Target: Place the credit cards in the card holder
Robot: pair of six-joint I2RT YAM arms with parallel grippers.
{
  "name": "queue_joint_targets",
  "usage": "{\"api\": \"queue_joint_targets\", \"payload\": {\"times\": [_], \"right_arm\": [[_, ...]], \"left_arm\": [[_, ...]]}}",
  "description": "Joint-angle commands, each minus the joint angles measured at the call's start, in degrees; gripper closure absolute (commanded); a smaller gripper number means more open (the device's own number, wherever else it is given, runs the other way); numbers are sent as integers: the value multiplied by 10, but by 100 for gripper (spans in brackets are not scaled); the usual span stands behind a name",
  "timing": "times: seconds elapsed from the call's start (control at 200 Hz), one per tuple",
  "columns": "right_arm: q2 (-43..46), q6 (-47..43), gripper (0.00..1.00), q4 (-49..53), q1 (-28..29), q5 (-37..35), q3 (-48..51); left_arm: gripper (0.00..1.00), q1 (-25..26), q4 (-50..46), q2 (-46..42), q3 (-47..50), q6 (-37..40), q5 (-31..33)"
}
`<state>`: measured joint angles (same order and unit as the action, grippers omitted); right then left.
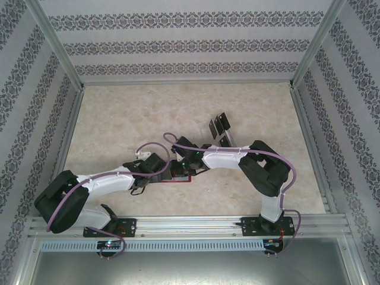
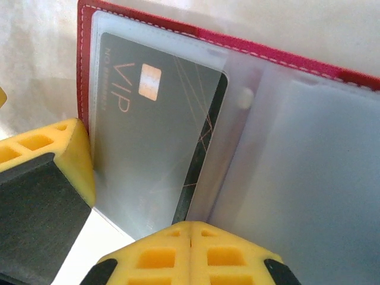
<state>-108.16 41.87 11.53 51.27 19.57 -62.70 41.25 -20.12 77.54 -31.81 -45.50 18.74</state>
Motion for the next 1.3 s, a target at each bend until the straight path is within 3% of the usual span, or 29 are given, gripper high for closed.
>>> {"api": "queue_joint_targets", "payload": {"times": [0.0, 0.365, 0.59, 0.72, 0.779, 0.884, 1.109, 1.294], "right_arm": [[-10, -3, 100, -6, 10, 8, -24], [14, -14, 100, 21, 10, -2, -29], [101, -25, 79, 57, -1, -41, 5], [147, -41, 63, 97, -10, -85, 20], [160, -50, 52, 121, -15, -114, 25], [162, -66, 43, 159, -20, -174, 27], [112, -86, 41, 167, -21, -206, 11], [73, -87, 41, 157, -18, -198, -4]], "left_arm": [[17, 4, -1, 7, 12, -8, -5], [14, 4, -22, -9, 0, -16, -2], [0, 1, -84, -56, -33, -10, 22], [0, -7, -97, -90, -47, 1, 19], [0, -13, -91, -99, -53, 13, 5], [0, -29, -67, -101, -59, 28, -38], [0, -92, 41, -97, -27, 19, -172], [0, -117, 73, -74, -19, 21, -225]]}}
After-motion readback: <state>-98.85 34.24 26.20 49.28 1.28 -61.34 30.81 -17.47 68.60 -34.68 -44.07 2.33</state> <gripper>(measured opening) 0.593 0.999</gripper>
